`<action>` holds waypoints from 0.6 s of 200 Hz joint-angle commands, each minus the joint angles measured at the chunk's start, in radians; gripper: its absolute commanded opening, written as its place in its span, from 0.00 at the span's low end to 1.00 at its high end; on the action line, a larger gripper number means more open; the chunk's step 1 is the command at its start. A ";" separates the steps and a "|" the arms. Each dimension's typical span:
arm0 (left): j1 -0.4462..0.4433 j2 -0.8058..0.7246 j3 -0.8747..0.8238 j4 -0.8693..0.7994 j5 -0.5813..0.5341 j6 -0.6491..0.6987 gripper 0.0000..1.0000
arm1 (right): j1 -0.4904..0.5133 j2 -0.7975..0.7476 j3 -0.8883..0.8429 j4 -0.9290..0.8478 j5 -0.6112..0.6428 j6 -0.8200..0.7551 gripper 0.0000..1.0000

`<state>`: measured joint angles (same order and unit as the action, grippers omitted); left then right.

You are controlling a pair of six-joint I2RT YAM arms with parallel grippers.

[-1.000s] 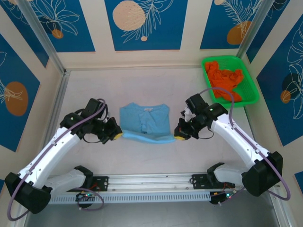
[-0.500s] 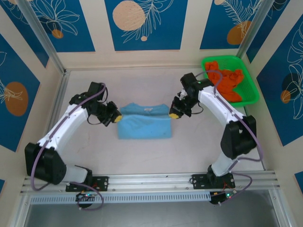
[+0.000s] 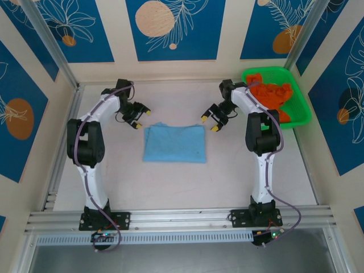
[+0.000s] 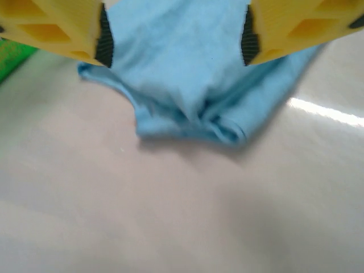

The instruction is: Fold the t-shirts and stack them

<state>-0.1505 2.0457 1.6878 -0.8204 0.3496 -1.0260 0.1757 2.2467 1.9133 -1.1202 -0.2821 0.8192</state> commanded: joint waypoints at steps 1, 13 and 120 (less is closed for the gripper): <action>0.017 -0.054 0.076 -0.088 -0.103 0.046 0.64 | -0.030 -0.041 0.077 -0.083 0.023 0.032 0.59; 0.003 -0.105 0.062 -0.081 -0.152 0.056 0.63 | -0.035 -0.115 -0.005 -0.013 0.012 0.040 0.59; -0.044 0.080 0.034 0.032 0.077 0.461 0.63 | 0.045 -0.124 -0.210 0.225 0.032 -0.131 0.65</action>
<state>-0.1928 2.0750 1.6985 -0.7971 0.3622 -0.6933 0.2008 2.0945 1.6951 -0.9482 -0.2806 0.7464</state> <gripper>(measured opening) 0.627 0.645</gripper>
